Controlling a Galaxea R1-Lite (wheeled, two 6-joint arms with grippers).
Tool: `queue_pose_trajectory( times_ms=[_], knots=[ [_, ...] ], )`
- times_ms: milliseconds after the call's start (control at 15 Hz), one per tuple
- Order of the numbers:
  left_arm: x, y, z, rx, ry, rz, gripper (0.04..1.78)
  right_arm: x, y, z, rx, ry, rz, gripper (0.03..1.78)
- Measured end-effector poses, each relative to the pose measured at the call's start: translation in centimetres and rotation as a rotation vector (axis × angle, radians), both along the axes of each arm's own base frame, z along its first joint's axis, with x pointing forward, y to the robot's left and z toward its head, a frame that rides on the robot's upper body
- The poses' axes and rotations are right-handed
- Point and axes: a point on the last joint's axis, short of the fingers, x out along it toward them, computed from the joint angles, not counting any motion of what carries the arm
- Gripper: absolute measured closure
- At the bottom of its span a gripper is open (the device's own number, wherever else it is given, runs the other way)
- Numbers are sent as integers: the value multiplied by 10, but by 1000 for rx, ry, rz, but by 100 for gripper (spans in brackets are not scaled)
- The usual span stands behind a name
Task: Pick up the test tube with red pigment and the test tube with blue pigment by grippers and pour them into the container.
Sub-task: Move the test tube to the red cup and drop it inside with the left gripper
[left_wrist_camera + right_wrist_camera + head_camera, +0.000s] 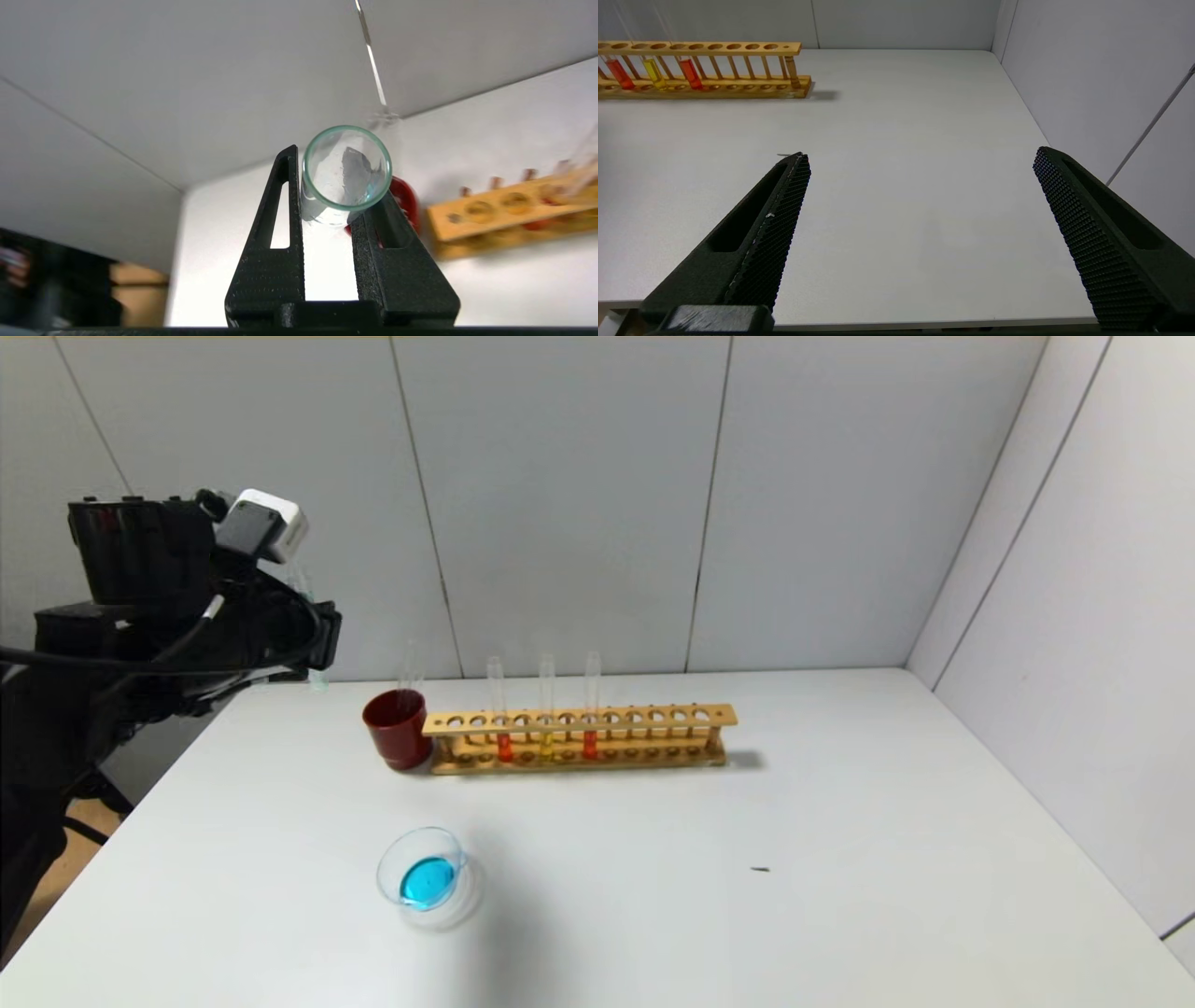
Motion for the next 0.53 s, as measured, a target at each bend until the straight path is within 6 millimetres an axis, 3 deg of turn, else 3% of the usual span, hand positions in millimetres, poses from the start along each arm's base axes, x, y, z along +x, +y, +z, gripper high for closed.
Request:
queue_pose_trajectory(
  times_ms=[200, 400, 533],
  knots=[
    [6, 7, 3, -184, 63, -63, 149, 0, 0, 0, 0, 0, 0, 6],
    [14, 10, -1, -263, 93, -188, 149, 0, 0, 0, 0, 0, 0, 6],
    [25, 13, -8, -289, 106, -183, 149, 0, 0, 0, 0, 0, 0, 6]
  ],
)
